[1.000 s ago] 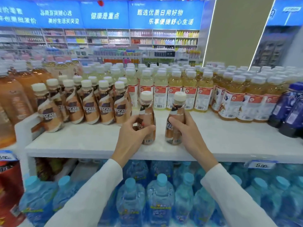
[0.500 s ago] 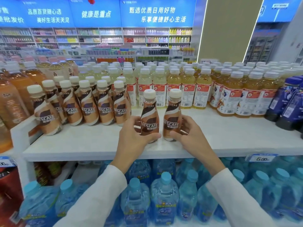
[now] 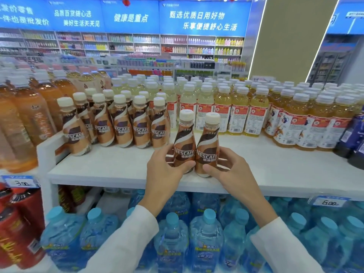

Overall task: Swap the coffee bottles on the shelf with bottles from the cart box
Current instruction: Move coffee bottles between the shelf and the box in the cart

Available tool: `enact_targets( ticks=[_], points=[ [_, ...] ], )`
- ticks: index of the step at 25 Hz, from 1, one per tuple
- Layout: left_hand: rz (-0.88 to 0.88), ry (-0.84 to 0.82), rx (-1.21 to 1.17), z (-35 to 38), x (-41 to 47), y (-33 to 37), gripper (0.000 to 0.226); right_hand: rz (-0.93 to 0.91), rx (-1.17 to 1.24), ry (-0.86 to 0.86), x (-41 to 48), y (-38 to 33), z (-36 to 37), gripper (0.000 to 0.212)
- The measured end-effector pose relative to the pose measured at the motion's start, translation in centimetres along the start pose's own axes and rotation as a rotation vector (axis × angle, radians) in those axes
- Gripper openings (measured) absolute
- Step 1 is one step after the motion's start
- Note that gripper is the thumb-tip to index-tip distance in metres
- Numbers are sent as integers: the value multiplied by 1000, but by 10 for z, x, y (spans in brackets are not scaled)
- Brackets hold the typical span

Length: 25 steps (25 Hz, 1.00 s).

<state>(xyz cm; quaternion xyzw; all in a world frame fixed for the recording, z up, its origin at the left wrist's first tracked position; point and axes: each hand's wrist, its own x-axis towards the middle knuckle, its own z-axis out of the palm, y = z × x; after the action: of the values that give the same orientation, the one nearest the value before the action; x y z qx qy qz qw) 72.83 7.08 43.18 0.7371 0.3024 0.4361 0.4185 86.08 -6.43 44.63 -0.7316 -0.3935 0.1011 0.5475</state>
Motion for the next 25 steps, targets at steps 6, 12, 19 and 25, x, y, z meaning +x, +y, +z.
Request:
enact_targets(
  ticks=[6, 12, 19, 25],
  points=[
    [-101, 191, 20, -77, 7, -26, 57, -64, 25, -111, 8, -35, 86, 49],
    [-151, 364, 123, -144, 38, -54, 56, -136, 58, -187, 31, -72, 179, 45],
    [-121, 501, 204, -150, 55, -68, 55, -107, 45, -164, 50, -77, 221, 58],
    [-132, 519, 170, -153, 62, -72, 51, -108, 57, -154, 55, -79, 231, 49]
  ],
)
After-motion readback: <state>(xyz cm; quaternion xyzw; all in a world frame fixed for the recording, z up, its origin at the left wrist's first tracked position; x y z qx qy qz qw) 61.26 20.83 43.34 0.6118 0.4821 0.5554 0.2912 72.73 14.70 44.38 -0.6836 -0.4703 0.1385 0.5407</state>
